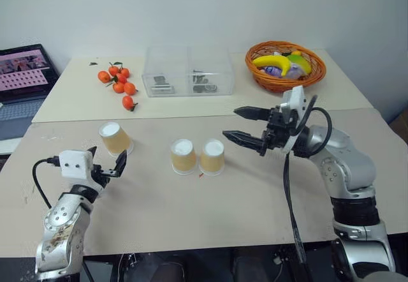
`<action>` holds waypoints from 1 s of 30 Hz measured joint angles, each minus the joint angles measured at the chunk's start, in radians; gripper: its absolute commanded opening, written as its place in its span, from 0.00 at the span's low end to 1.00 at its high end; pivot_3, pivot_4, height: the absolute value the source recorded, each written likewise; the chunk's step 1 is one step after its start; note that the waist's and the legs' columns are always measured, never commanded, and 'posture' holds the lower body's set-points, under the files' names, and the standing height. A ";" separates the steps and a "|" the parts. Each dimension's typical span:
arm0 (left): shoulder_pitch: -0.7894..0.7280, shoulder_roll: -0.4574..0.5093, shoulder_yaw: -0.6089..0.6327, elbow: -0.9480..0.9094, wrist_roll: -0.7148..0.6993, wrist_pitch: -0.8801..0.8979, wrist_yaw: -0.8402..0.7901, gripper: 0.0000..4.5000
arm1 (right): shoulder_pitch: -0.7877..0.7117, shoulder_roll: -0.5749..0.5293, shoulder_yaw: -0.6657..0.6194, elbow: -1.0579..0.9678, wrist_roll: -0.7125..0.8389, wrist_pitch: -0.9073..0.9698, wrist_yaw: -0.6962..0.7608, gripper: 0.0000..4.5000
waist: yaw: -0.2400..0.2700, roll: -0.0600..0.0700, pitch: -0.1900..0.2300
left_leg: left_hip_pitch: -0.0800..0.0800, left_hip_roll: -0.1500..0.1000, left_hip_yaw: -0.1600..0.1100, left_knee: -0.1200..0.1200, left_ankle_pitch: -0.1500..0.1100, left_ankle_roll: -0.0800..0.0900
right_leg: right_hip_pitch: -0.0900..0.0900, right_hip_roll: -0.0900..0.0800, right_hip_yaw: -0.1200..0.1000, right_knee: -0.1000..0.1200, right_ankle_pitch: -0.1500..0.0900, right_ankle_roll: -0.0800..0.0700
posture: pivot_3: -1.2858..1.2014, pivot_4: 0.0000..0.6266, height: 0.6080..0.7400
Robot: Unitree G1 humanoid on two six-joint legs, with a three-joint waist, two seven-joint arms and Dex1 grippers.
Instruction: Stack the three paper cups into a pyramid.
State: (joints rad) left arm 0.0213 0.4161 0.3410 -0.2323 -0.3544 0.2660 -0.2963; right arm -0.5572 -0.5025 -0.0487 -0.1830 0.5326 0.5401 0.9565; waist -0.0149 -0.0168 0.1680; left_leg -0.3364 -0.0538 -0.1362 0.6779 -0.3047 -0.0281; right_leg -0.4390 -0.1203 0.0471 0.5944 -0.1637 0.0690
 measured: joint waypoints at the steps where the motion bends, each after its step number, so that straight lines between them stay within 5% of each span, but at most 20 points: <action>1: -0.011 0.007 0.001 0.012 0.002 0.000 0.000 1.00 | 0.005 -0.001 0.000 0.000 0.000 0.000 0.000 0.97 | 0.000 0.000 0.000 | 0.000 0.000 0.000 0.000 0.000 0.000 | 0.000 0.000 0.000 0.000 0.000 0.000 | 0.52 0.24 0.91; 30: -0.336 0.007 -0.082 0.359 0.092 -0.029 -0.010 1.00 | 0.049 -0.008 -0.005 -0.020 0.001 -0.001 -0.056 0.97 | -0.005 0.000 0.000 | 0.000 0.000 0.000 0.000 0.000 0.000 | 0.000 0.000 0.000 0.000 0.001 0.001 | 0.52 0.24 0.91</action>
State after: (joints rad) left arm -0.3148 0.4229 0.2594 0.1272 -0.2620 0.2369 -0.3066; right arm -0.5079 -0.5106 -0.0534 -0.2034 0.5336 0.5389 0.9009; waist -0.0195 -0.0171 0.1681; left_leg -0.3365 -0.0540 -0.1363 0.6783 -0.3046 -0.0282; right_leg -0.4394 -0.1204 0.0471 0.5944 -0.1629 0.0699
